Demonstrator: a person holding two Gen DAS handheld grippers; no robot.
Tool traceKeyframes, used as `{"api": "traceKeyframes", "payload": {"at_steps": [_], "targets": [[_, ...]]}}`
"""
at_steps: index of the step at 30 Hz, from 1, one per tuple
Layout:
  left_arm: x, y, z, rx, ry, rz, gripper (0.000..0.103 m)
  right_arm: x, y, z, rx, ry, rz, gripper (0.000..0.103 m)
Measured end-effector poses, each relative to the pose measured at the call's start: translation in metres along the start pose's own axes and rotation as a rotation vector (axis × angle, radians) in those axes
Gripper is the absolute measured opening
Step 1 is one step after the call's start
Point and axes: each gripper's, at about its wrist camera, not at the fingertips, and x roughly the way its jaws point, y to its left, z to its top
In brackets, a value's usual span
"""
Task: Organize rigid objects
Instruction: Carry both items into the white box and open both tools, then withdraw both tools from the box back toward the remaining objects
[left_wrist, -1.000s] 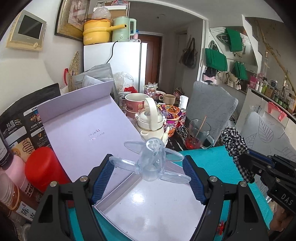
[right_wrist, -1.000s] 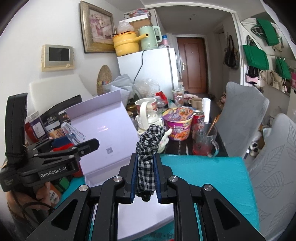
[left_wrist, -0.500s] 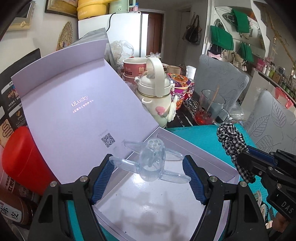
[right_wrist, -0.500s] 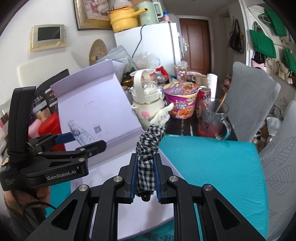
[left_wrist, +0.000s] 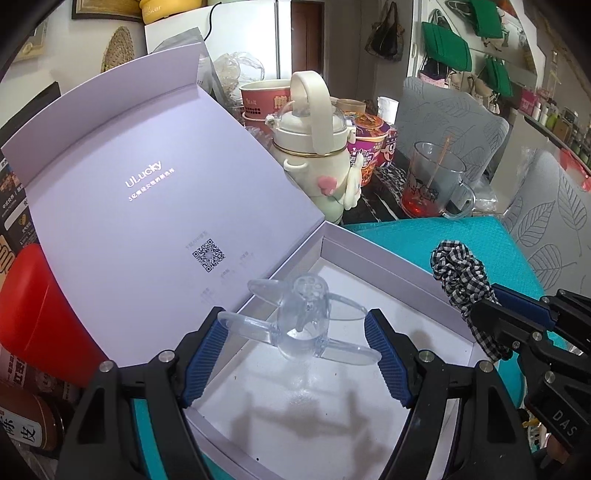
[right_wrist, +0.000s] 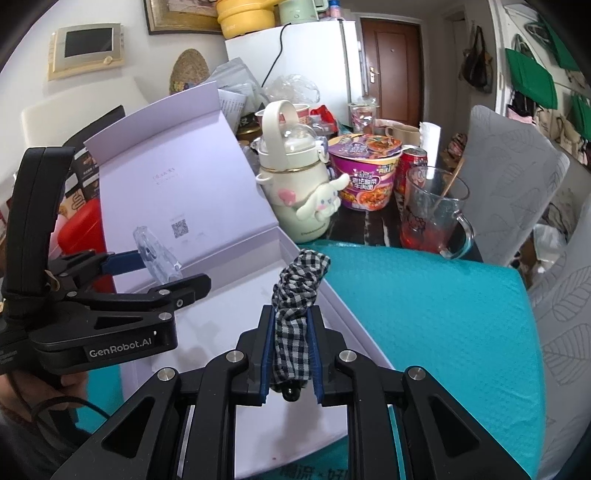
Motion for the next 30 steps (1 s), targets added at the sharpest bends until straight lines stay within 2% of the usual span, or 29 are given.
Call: {"api": "traceKeyframes", "payload": {"at_steps": [3, 5, 9, 12, 13, 20, 26, 30], "targets": [[0.004, 0.001, 0.0, -0.018, 0.038, -0.045, 0.076, -0.001, 0.001, 0.0, -0.007, 0.001, -0.021, 0.019], [0.006, 0.0, 0.0, -0.018, 0.058, -0.035, 0.076, -0.002, 0.002, 0.0, -0.011, -0.002, -0.025, 0.019], [0.002, -0.001, 0.001, -0.024, 0.05, -0.009, 0.077, -0.006, 0.004, 0.002, -0.014, -0.01, -0.024, 0.036], [-0.005, 0.0, 0.003, -0.02, 0.031, 0.008, 0.089, -0.009, 0.005, 0.002, -0.013, -0.019, -0.022, 0.036], [-0.007, 0.001, 0.003, -0.022, 0.024, 0.013, 0.09, -0.009, 0.005, 0.002, -0.013, -0.02, -0.024, 0.036], [-0.017, 0.0, 0.003, -0.015, -0.001, 0.025, 0.09, -0.015, 0.004, 0.003, -0.009, -0.029, -0.027, 0.036], [-0.032, -0.001, 0.004, -0.008, -0.032, -0.017, 0.09, -0.022, 0.004, 0.004, -0.004, -0.044, -0.025, 0.036], [-0.046, -0.003, 0.004, -0.005, -0.071, -0.006, 0.09, -0.031, 0.003, 0.004, 0.01, -0.063, -0.036, 0.036]]}}
